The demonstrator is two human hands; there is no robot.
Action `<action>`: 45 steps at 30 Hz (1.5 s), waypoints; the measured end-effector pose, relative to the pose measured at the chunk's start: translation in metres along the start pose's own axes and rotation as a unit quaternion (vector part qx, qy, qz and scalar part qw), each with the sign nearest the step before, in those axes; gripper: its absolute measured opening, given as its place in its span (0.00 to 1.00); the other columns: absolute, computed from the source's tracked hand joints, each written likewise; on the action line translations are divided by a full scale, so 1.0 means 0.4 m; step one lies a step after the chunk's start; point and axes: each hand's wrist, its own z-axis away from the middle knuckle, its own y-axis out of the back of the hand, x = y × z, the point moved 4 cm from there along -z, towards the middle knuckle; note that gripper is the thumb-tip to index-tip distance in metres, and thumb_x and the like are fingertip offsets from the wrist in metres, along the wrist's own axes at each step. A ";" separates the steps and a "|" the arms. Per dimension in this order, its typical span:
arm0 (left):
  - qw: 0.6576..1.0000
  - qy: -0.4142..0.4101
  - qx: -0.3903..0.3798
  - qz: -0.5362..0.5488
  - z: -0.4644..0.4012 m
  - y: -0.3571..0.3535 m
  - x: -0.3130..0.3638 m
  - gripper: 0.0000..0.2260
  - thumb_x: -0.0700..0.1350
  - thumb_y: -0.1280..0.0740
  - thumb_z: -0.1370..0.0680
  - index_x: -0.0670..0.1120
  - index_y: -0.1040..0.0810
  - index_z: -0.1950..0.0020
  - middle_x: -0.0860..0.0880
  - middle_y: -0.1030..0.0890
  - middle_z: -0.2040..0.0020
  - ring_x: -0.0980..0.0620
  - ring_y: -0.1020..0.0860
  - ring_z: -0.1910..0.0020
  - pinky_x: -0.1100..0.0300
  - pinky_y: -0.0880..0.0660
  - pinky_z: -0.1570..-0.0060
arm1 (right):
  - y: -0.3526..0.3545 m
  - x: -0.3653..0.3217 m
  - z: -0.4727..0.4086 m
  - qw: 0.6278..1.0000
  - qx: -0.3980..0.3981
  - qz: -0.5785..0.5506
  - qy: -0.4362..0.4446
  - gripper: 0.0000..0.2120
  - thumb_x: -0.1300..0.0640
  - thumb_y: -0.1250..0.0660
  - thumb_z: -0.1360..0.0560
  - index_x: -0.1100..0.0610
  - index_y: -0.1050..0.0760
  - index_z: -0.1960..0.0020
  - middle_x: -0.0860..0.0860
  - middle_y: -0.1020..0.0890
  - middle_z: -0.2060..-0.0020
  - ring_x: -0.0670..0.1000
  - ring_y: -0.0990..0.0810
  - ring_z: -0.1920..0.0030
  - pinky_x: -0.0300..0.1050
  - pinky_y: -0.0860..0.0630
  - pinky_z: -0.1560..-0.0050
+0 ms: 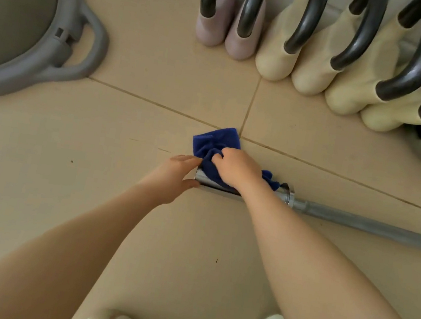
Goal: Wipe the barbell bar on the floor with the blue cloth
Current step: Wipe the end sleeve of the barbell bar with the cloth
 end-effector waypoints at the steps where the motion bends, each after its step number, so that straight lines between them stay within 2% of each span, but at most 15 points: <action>1: 1.000 0.000 0.001 0.003 0.001 0.000 0.001 0.16 0.40 0.33 0.23 0.39 0.27 0.36 0.42 0.22 0.39 0.43 0.25 0.41 0.58 0.32 0.43 | 0.000 -0.004 -0.004 1.000 0.006 -0.007 -0.019 0.14 0.52 0.50 0.21 0.57 0.31 0.59 0.52 0.27 0.67 0.58 0.24 0.58 0.48 0.32 0.61; 4: 1.000 0.007 0.001 0.015 0.004 -0.003 -0.006 0.14 0.40 0.33 0.23 0.39 0.25 0.39 0.44 0.20 0.43 0.43 0.23 0.45 0.61 0.32 0.49 | -0.035 -0.013 0.073 0.977 0.195 0.075 0.036 0.10 0.53 0.42 0.24 0.60 0.28 0.56 0.53 0.22 0.65 0.58 0.21 0.61 0.48 0.32 0.60; 7: 1.000 0.013 -0.006 0.012 0.008 -0.002 -0.004 0.13 0.40 0.33 0.24 0.39 0.25 0.40 0.43 0.21 0.43 0.42 0.24 0.45 0.62 0.34 0.52 | -0.100 0.002 0.164 0.945 0.283 0.133 0.095 0.10 0.54 0.32 0.31 0.60 0.26 0.56 0.54 0.19 0.61 0.56 0.19 0.58 0.49 0.24 0.52; 11: 1.000 0.012 0.008 0.001 0.014 -0.004 0.006 0.11 0.39 0.33 0.24 0.39 0.25 0.42 0.44 0.21 0.45 0.43 0.24 0.47 0.64 0.36 0.54 | -0.065 0.002 0.104 0.965 0.233 0.086 0.083 0.09 0.54 0.34 0.30 0.60 0.29 0.58 0.55 0.20 0.67 0.58 0.20 0.65 0.47 0.27 0.65; 15: 1.000 -0.003 0.012 -0.013 0.014 -0.001 0.016 0.16 0.40 0.34 0.23 0.42 0.27 0.36 0.46 0.23 0.38 0.45 0.25 0.41 0.61 0.33 0.45 | -0.018 0.024 0.041 0.994 0.112 -0.009 0.012 0.15 0.49 0.47 0.22 0.61 0.32 0.49 0.58 0.19 0.56 0.61 0.21 0.56 0.49 0.32 0.63; 18: 1.000 0.003 0.005 -0.019 0.015 -0.003 0.014 0.16 0.40 0.33 0.23 0.42 0.26 0.36 0.46 0.22 0.39 0.45 0.25 0.41 0.61 0.33 0.44 | -0.039 0.027 0.100 0.973 0.211 0.055 0.078 0.11 0.53 0.38 0.26 0.62 0.29 0.55 0.57 0.20 0.63 0.60 0.21 0.63 0.49 0.30 0.64; 21: 1.000 0.008 -0.005 -0.020 0.017 -0.006 0.017 0.17 0.40 0.33 0.23 0.43 0.27 0.35 0.46 0.23 0.38 0.45 0.26 0.40 0.60 0.33 0.43 | -0.071 0.049 0.145 0.953 0.227 0.125 0.155 0.07 0.56 0.37 0.32 0.61 0.27 0.61 0.55 0.21 0.68 0.58 0.21 0.67 0.47 0.26 0.63; 24: 0.999 0.023 -0.013 -0.037 0.014 -0.004 0.015 0.20 0.42 0.34 0.22 0.44 0.31 0.31 0.47 0.27 0.34 0.47 0.30 0.36 0.59 0.35 0.38 | -0.001 0.123 0.110 0.971 0.185 0.138 0.070 0.10 0.57 0.42 0.27 0.61 0.27 0.52 0.58 0.17 0.61 0.59 0.20 0.59 0.49 0.30 0.46; 25: 0.999 0.027 -0.014 -0.041 0.010 -0.002 0.014 0.20 0.42 0.34 0.22 0.44 0.32 0.30 0.47 0.28 0.33 0.47 0.31 0.35 0.59 0.36 0.36 | 0.019 0.152 0.097 0.970 0.195 0.141 0.036 0.11 0.56 0.45 0.25 0.61 0.28 0.50 0.58 0.16 0.60 0.59 0.20 0.57 0.49 0.34 0.39; 27: 0.998 0.034 -0.020 -0.045 0.003 0.001 0.014 0.21 0.43 0.35 0.22 0.44 0.33 0.30 0.47 0.28 0.32 0.48 0.32 0.34 0.58 0.37 0.34 | 0.035 0.189 0.097 0.966 0.222 0.127 -0.025 0.12 0.55 0.47 0.23 0.61 0.30 0.48 0.58 0.16 0.59 0.57 0.19 0.57 0.48 0.39 0.33; 29: 0.998 0.038 -0.025 -0.046 0.002 0.003 0.016 0.21 0.43 0.34 0.22 0.44 0.32 0.30 0.47 0.28 0.32 0.47 0.32 0.33 0.58 0.37 0.34 | 0.007 0.159 0.109 0.964 0.242 0.105 -0.035 0.12 0.54 0.47 0.22 0.61 0.30 0.48 0.57 0.16 0.61 0.57 0.20 0.59 0.50 0.38 0.35; 34: 0.998 0.034 -0.013 -0.044 0.009 -0.004 0.014 0.20 0.42 0.34 0.23 0.43 0.31 0.31 0.46 0.27 0.33 0.46 0.31 0.35 0.59 0.36 0.37 | -0.042 0.106 0.133 0.954 0.265 0.119 0.078 0.08 0.55 0.39 0.28 0.60 0.27 0.57 0.56 0.18 0.67 0.58 0.19 0.63 0.51 0.30 0.49; 37: 0.999 0.037 0.003 -0.034 0.012 -0.004 0.012 0.21 0.43 0.34 0.22 0.44 0.32 0.30 0.47 0.27 0.33 0.47 0.31 0.35 0.59 0.36 0.36 | -0.007 0.181 0.132 0.960 0.242 0.138 -0.032 0.11 0.56 0.43 0.25 0.62 0.27 0.50 0.59 0.17 0.61 0.59 0.20 0.52 0.53 0.43 0.30; 39: 0.999 0.051 0.011 -0.013 0.016 -0.005 0.011 0.21 0.43 0.34 0.23 0.45 0.31 0.30 0.48 0.27 0.32 0.48 0.31 0.34 0.59 0.36 0.36 | -0.006 0.189 0.137 0.964 0.221 0.136 -0.064 0.13 0.55 0.45 0.23 0.62 0.29 0.45 0.58 0.17 0.55 0.58 0.24 0.45 0.52 0.49 0.27; 45: 0.980 0.130 0.060 0.142 0.036 -0.017 -0.012 0.23 0.40 0.31 0.25 0.47 0.30 0.32 0.51 0.24 0.35 0.50 0.27 0.35 0.67 0.37 0.43 | -0.044 0.030 0.136 0.975 0.217 0.046 0.030 0.10 0.53 0.48 0.21 0.56 0.32 0.46 0.52 0.18 0.55 0.55 0.23 0.51 0.50 0.37 0.44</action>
